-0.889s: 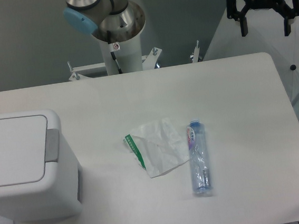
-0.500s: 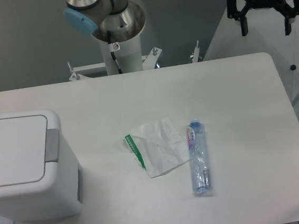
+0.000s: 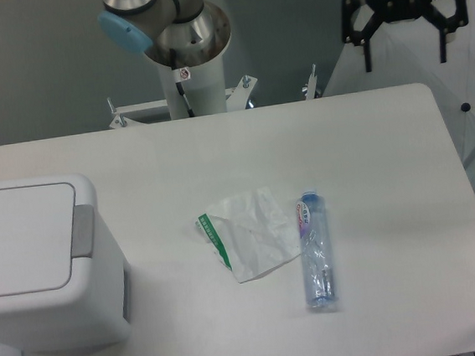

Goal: Open the trash can
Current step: 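Move the open gripper across the table toward the white trash bin lid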

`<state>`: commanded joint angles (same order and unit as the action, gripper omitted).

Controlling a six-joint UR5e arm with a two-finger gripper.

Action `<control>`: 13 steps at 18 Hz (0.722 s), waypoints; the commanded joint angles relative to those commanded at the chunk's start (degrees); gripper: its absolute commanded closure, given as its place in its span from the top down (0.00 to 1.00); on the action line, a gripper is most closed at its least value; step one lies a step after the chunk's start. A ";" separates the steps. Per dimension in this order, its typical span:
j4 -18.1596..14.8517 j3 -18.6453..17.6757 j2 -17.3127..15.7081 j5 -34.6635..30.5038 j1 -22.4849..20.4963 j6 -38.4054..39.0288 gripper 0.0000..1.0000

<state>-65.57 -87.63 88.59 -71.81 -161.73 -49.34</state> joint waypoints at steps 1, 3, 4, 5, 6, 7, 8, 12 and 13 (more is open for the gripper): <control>0.17 0.26 0.00 0.09 0.88 3.78 1.00; 2.01 0.27 0.35 0.35 4.39 10.65 1.00; 2.11 -0.17 0.53 0.26 6.32 12.93 1.00; 2.20 -0.35 0.79 0.00 8.43 15.39 1.00; 2.20 -0.44 1.23 0.00 9.93 18.38 1.00; 2.20 -0.44 1.75 0.09 11.51 21.80 1.00; 2.63 -0.35 2.19 0.09 13.44 25.75 1.00; 10.88 -0.61 5.00 0.09 19.15 38.94 1.00; 12.38 -0.62 5.71 0.00 20.21 41.67 1.00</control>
<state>-53.19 -88.24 94.30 -71.81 -141.51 -7.67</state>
